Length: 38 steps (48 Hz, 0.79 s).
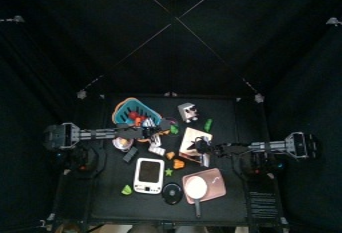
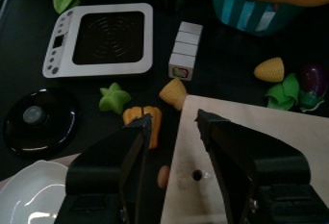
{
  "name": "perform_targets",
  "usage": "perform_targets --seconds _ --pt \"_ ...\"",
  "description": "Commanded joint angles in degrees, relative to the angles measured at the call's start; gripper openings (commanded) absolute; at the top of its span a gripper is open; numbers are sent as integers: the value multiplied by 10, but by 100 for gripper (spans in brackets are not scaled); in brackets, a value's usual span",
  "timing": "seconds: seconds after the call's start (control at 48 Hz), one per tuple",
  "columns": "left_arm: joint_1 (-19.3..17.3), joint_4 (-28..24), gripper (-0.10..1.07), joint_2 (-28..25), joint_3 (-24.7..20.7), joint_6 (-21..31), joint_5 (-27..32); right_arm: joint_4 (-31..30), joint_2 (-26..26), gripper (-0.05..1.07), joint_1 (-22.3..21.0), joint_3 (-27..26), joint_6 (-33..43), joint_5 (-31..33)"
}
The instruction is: Place banana right of basket
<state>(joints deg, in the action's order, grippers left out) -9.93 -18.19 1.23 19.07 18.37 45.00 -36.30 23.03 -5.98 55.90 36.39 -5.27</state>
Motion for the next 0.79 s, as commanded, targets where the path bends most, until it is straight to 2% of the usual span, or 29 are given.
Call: perform_targets --seconds 0.0,0.333,0.771 --pt "4 -3 59 -15 -25 -1 -2 0 8 80 2 -9 0 -2" --pt "18 -1 59 -73 -53 -4 -4 0 11 80 4 -6 1 -2" --pt "14 0 59 -116 -69 -19 -6 0 11 80 3 -6 1 -2"
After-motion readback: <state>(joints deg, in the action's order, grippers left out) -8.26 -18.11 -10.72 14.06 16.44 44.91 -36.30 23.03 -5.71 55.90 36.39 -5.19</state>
